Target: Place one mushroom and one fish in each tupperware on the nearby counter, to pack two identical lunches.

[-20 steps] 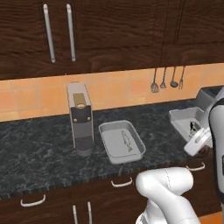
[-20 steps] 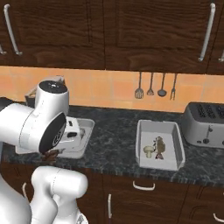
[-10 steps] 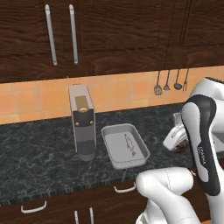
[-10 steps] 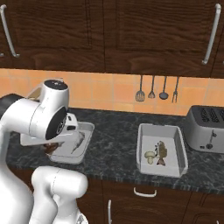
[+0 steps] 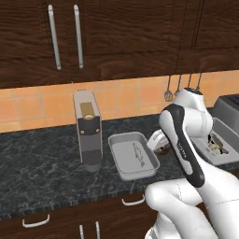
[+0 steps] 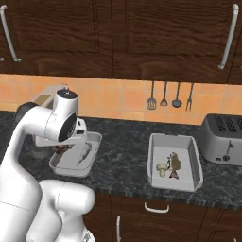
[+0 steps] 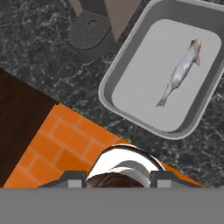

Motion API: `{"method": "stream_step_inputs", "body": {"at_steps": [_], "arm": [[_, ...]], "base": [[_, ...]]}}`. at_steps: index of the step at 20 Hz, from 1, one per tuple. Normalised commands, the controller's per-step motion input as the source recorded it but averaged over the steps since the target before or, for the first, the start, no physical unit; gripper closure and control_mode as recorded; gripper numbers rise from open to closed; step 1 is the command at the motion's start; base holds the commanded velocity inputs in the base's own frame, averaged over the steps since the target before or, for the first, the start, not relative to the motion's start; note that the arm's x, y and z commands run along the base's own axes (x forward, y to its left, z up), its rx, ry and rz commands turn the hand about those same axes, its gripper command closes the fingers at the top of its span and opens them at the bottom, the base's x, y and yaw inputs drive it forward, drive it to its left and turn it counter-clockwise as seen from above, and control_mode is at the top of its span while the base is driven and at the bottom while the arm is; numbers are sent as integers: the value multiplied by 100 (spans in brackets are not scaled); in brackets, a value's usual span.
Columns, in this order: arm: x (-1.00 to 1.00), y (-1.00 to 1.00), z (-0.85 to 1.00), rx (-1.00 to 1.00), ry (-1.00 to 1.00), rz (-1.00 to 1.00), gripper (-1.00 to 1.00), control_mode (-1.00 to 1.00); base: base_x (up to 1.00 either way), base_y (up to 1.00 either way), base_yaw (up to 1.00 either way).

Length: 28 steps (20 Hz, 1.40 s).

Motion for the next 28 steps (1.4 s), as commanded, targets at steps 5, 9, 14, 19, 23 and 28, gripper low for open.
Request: {"method": "stream_step_inputs", "body": {"at_steps": [5, 9, 14, 19, 23, 28], "arm": [[92, 15, -42, -6, 0, -1, 100, -100], [54, 9, -80, -6, 0, -4, 100, -100], [62, 38, -44, -7, 0, -5, 100, -100], [98, 28, -24, -8, 6, 0, 100, -100], [79, 0, -1, -5, 20, 0, 100, -100], [9, -1, -12, 0, 5, 0, 100, -100]], "base": [[0, 0, 0], [0, 0, 0], [0, 0, 0], [0, 0, 0], [0, 0, 0], [0, 0, 0]]}}
